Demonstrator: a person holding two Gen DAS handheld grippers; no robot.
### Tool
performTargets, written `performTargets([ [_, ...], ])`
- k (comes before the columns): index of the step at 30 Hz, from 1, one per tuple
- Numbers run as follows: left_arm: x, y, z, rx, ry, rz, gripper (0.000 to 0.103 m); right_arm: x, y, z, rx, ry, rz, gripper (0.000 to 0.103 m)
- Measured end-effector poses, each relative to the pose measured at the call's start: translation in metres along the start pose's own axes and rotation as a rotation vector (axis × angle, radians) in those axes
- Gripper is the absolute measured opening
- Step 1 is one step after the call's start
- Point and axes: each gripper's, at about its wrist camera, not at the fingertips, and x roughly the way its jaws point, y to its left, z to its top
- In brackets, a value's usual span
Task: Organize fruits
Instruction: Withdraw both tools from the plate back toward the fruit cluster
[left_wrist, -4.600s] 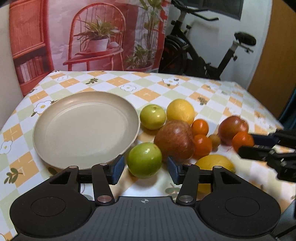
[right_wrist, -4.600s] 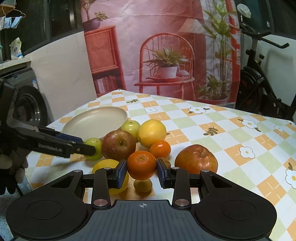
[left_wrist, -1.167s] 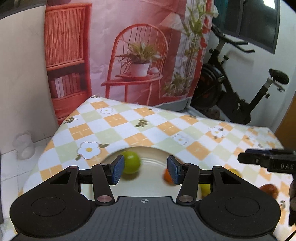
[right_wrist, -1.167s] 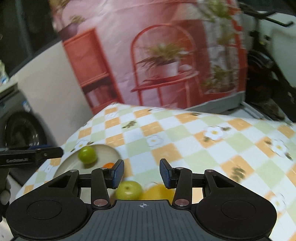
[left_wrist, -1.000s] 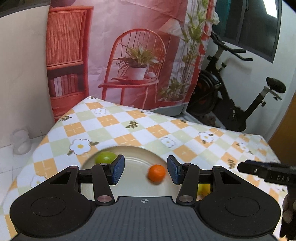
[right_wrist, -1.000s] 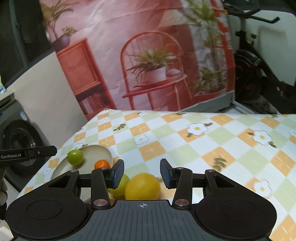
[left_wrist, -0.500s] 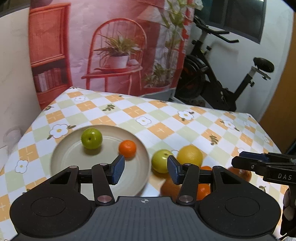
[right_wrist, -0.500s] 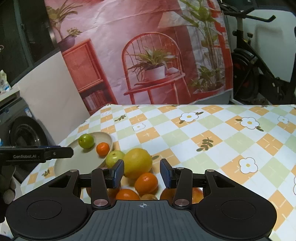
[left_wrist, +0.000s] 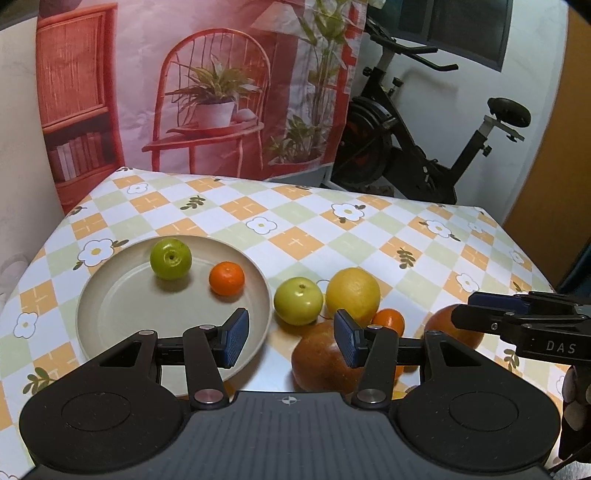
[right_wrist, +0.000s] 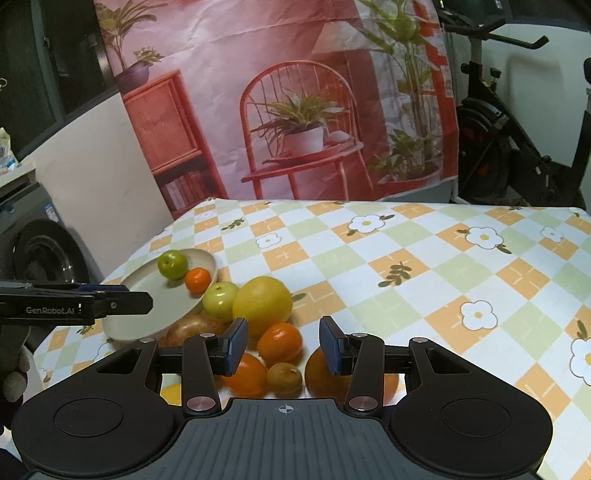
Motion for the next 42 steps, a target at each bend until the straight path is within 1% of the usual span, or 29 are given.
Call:
performTargets([
  [12, -0.001, 0.0, -0.003, -0.004, 0.007, -0.008, 0.053, 0.001, 0.009, -0.004, -0.016, 0.026, 0.02, 0.041],
  [18, -0.003, 0.003, -0.008, -0.018, 0.005, -0.004, 0.053, 0.001, 0.024, -0.006, -0.054, 0.051, 0.048, 0.041],
  [26, -0.009, 0.011, -0.016, -0.027, 0.004, -0.035, 0.053, 0.001, 0.048, -0.012, -0.117, 0.109, 0.097, 0.041],
  [32, -0.014, 0.024, -0.024, -0.062, 0.006, -0.043, 0.053, 0.005, 0.071, -0.02, -0.2, 0.16, 0.089, 0.041],
  [35, -0.017, 0.026, -0.027, -0.061, 0.004, -0.044, 0.053, 0.009, 0.081, -0.024, -0.229, 0.176, 0.096, 0.04],
  [42, -0.017, 0.023, -0.03, -0.055, 0.0, -0.062, 0.053, 0.011, 0.08, -0.028, -0.225, 0.198, 0.09, 0.04],
])
